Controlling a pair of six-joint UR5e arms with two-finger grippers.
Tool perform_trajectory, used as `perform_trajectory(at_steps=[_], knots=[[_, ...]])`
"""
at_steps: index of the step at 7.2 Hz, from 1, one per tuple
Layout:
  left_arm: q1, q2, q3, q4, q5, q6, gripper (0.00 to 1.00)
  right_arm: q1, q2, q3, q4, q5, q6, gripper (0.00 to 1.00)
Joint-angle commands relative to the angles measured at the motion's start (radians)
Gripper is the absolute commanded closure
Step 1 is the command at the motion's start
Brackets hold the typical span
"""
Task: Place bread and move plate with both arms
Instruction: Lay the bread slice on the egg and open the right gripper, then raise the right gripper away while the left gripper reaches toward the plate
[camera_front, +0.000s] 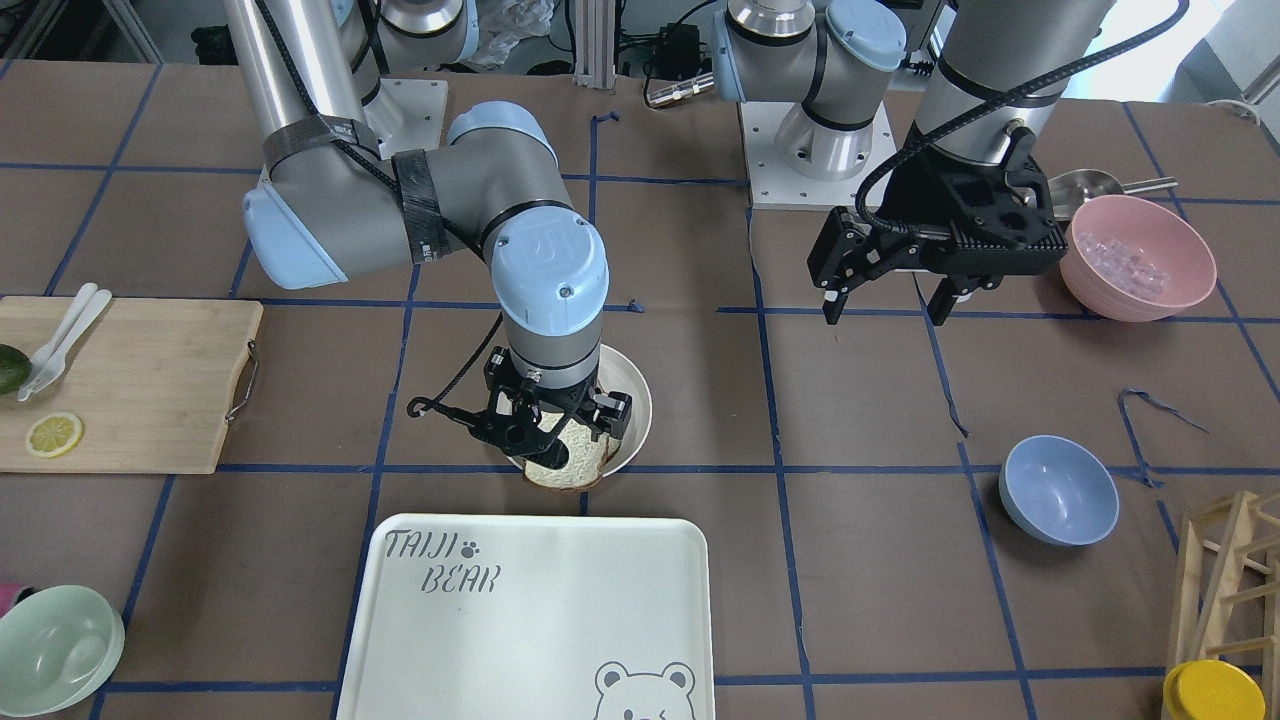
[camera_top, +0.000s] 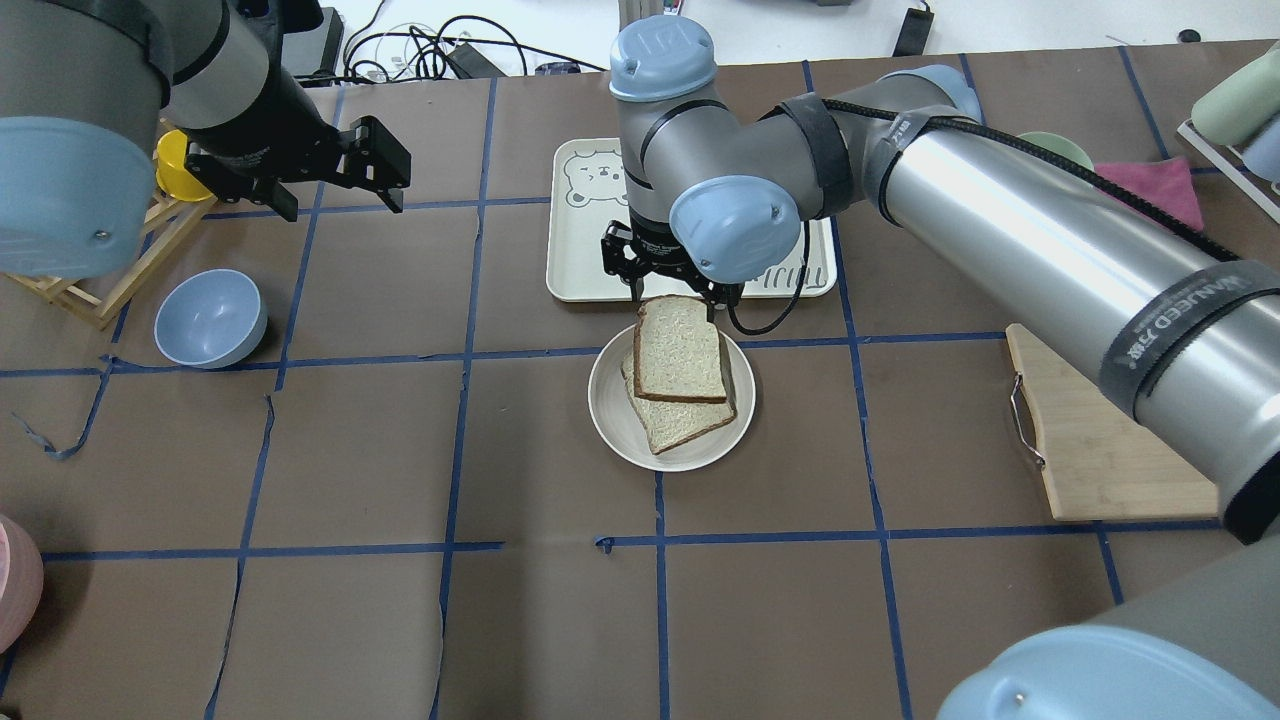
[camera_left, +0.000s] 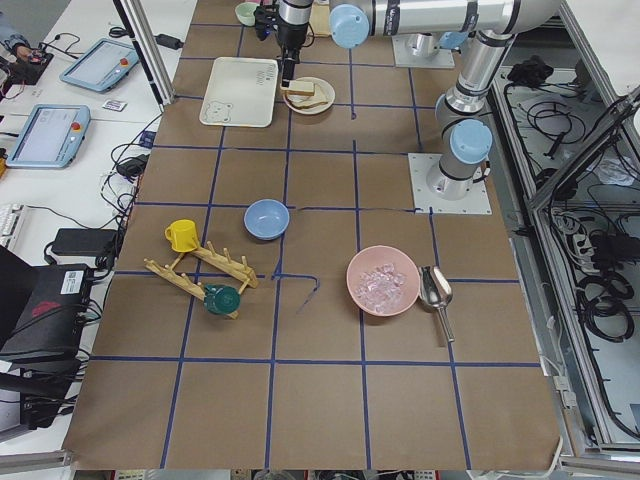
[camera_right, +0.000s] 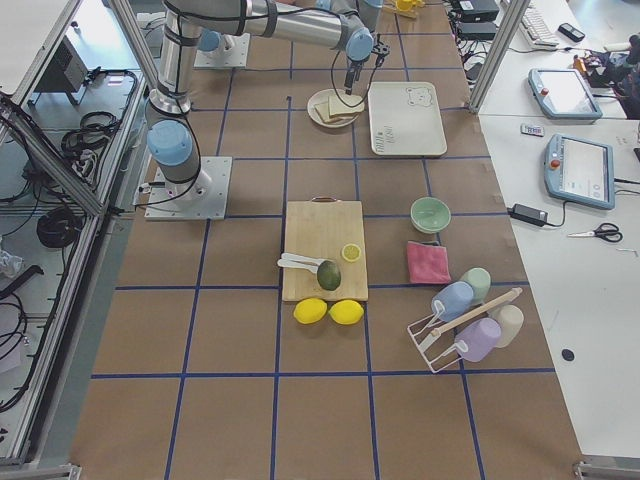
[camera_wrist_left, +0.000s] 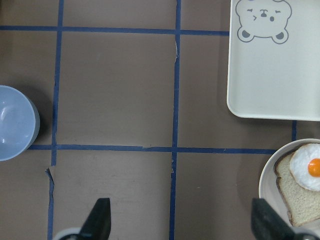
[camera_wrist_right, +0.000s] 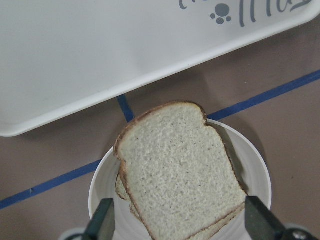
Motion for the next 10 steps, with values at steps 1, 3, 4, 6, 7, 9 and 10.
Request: perform_trajectory(at_steps=[1,3,4,6,7,9,10], knots=[[0.001,0.0,-0.001,-0.002,0.003,0.001,0.0,-0.021,-0.044,0.003,0.012,0.002,-0.01,0.0],[-0.003,0.006,0.0,-0.025,0.017,0.001,0.0,-0.115,-0.133,0.012,0.037,-0.005,-0.199,0.0],[-0.003,0.003,-0.001,-0.045,0.017,0.0,0.0,-0.164,-0.176,0.012,0.097,-0.004,-0.254,0.0],[-0.009,-0.036,-0.007,-0.045,0.005,0.003,0.0,-0.238,-0.23,0.012,0.111,-0.01,-0.57,0.0],[-0.023,-0.039,-0.027,-0.044,0.002,0.018,0.0,-0.277,-0.244,0.012,0.116,-0.008,-0.607,0.0],[-0.063,-0.065,-0.087,-0.027,-0.095,-0.002,0.0,-0.305,-0.276,0.012,0.157,-0.004,-0.657,0.0],[-0.089,-0.08,-0.118,0.006,-0.092,-0.006,0.03,-0.307,-0.304,0.012,0.173,0.005,-0.659,0.0]])
